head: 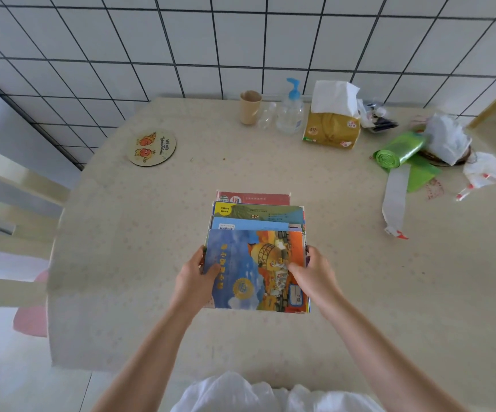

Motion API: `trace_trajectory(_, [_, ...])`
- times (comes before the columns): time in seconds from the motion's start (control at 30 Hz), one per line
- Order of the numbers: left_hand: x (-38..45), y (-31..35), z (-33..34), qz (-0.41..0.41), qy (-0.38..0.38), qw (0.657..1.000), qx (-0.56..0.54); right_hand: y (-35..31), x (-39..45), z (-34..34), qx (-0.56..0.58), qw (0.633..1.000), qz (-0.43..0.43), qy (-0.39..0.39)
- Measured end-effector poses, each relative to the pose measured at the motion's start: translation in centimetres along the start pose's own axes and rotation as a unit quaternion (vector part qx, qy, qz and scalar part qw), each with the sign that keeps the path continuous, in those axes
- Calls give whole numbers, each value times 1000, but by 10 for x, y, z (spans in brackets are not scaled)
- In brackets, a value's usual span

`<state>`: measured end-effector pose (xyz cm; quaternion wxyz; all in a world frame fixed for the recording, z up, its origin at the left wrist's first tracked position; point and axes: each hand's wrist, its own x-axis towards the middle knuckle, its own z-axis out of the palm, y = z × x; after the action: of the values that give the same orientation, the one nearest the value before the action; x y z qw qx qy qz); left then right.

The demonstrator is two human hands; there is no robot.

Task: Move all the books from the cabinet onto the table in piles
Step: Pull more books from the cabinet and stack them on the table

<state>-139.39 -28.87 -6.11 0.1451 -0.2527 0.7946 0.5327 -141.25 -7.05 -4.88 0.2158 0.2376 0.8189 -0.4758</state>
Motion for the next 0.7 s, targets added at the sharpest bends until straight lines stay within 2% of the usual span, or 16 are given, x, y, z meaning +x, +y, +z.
trace_trajectory(0.1, [-2,1,1,-11,16,999,-26,2,-10,0,9,1000,-23,-2])
trace_trajectory(0.23, [-4,6,4,-12,32,997,-74,1,-15,-4,36,999,-19,-15])
trace_trajectory(0.37, [-6,10,1,7,23,997,-77,11,-23,-12,57,998,-3,-5])
trace_trajectory(0.43, [-4,4,-3,9,23,998,-49,20,-31,-15,60,998,2,13])
trace_trajectory(0.5, [-5,0,-7,7,59,998,18,28,-40,-17,70,997,3,32])
trace_trajectory(0.6, [-18,5,-8,85,95,990,55,44,-52,-17,95,993,-3,72])
trace_trajectory(0.7, [-34,17,2,180,64,979,74,61,-65,-13,108,987,-19,121])
